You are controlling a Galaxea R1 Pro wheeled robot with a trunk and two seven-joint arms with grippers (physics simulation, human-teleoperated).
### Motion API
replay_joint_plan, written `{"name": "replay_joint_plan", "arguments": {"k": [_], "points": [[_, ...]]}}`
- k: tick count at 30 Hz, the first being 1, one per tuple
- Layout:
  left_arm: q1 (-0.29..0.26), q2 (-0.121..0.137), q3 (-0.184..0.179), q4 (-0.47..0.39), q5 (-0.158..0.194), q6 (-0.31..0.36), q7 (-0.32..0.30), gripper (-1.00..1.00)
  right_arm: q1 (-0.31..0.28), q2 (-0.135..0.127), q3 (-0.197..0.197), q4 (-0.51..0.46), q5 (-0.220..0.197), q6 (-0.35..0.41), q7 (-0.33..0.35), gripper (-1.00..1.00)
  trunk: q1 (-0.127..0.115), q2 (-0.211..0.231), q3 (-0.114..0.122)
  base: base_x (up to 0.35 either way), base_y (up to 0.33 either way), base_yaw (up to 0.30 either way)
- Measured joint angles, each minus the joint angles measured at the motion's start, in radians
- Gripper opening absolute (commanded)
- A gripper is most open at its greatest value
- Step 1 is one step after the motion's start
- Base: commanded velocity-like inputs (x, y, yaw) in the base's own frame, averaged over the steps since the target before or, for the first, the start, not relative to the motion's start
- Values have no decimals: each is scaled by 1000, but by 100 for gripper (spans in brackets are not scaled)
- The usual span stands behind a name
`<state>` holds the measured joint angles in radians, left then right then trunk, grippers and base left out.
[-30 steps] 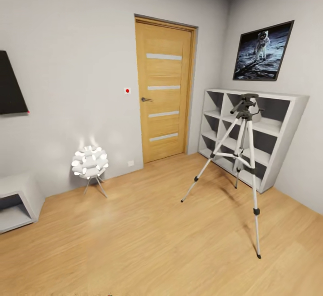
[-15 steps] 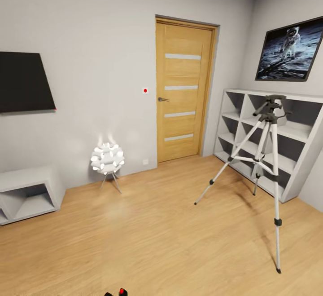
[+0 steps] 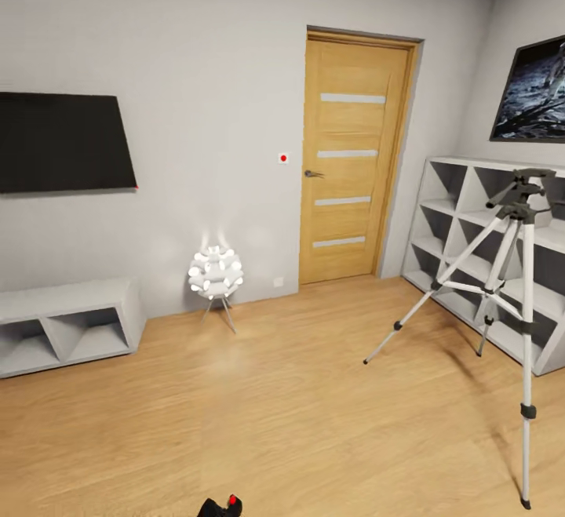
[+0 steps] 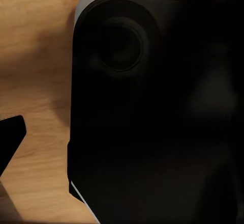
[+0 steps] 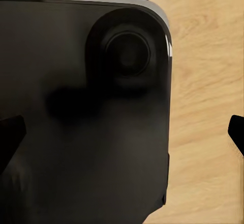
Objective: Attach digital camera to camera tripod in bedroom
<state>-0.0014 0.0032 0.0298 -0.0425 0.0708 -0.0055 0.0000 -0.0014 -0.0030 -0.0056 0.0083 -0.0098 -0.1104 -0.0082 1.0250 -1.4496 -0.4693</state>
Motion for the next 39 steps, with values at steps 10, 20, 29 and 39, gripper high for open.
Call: {"name": "replay_joint_plan", "arguments": {"k": [10, 20, 29, 39], "points": [[0, 0, 0, 0, 0, 0, 0, 100, 0, 0, 0, 0, 0, 0, 0, 100, 0, 0, 0, 0, 0, 229], [0, 0, 0, 0, 0, 0, 0, 100, 0, -1, 1, 0, 1, 5, 1, 100, 0, 0, 0, 0, 0, 71], [0, 0, 0, 0, 0, 0, 0, 100, 0, -8, 2, 0, 1, 13, 2, 100, 0, 0, 0, 0, 0, 7], [0, 0, 0, 0, 0, 0, 0, 100, 0, -6, 3, 0, 1, 15, 4, 100, 0, 0, 0, 0, 0, 0]]}}
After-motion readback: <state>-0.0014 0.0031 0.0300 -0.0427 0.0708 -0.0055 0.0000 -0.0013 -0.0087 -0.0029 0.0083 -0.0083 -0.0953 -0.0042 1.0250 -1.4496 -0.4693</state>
